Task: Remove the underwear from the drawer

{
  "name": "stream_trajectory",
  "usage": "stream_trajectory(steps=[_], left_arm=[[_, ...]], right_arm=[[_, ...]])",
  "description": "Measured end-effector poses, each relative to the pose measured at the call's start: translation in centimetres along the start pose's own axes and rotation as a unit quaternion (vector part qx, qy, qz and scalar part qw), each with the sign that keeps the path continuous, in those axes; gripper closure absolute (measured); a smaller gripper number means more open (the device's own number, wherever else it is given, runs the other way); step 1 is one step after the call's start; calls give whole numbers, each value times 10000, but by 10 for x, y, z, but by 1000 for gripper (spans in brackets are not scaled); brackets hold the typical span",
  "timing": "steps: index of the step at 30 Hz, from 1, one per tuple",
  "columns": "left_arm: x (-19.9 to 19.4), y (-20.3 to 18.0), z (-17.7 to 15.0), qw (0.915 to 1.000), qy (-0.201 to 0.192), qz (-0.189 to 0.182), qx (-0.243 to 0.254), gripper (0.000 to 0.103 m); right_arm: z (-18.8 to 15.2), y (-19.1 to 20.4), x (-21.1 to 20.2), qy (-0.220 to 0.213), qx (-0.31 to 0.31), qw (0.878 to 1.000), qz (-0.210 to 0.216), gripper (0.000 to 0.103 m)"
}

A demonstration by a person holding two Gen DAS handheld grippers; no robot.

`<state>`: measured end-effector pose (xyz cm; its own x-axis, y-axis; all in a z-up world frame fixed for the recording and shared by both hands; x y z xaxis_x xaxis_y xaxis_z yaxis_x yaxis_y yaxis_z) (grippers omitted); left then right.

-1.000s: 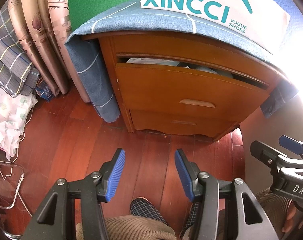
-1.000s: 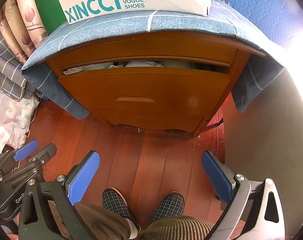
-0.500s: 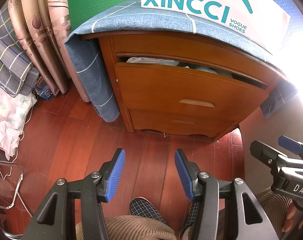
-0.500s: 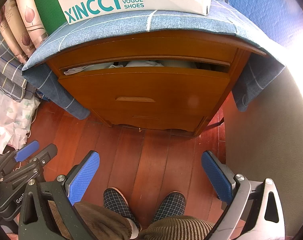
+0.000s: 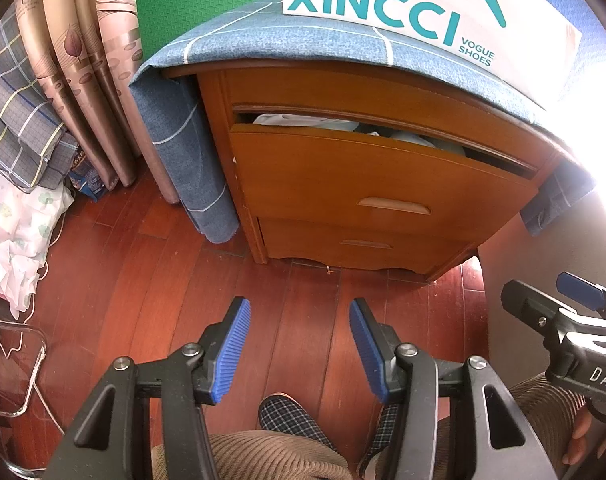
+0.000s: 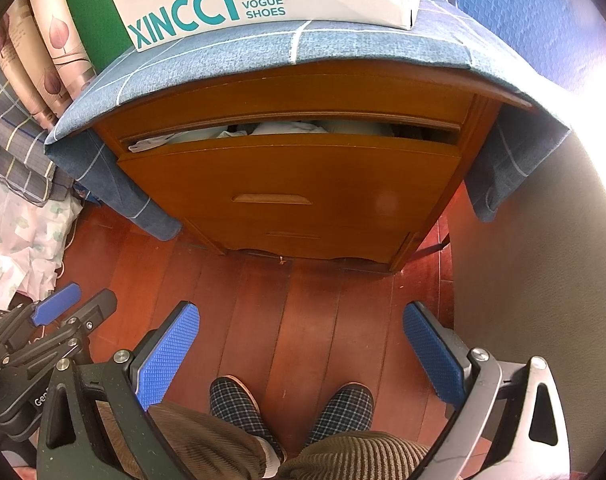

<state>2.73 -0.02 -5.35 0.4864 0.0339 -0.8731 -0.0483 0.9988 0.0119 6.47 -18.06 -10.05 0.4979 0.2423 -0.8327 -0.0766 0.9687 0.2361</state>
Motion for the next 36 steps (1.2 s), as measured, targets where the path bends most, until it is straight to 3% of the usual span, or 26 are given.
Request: stream_trajectory(steps=[16, 22, 25, 27, 31, 36], left_arm=[[-1, 3, 3, 9998, 82, -141, -145, 50], [-1, 10, 15, 9964, 79, -625, -574, 50], [5, 11, 27, 9893, 62, -1045, -1014, 50], [12, 9, 35, 9823, 107, -1356, -1292, 41], [31, 14, 54, 9603, 111, -1822, -2110, 36], [57, 21, 72, 9321, 199, -2096, -2946, 27]], right_arm=[[1, -5, -1, -18, 112, 9999, 122, 2], [1, -9, -2, -34, 181, 9996, 204, 2], [1, -12, -3, -56, 224, 9994, 252, 2], [1, -15, -4, -70, 274, 9992, 283, 2], [1, -22, -6, -84, 371, 9987, 344, 2], [2, -30, -7, -112, 549, 9973, 469, 2]])
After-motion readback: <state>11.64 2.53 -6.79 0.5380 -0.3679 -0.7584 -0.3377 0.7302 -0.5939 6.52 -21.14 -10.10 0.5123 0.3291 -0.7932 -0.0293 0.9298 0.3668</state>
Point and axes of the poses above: each gripper's, at about its wrist camera, not at the fingertips, and x roughly the way its jaws point, y to its left, z to its top, the point moved 5 cm from there along x, roughly the way its jaws point, and after that the axes turned 2 degrees about z, right-handed, at the moved point
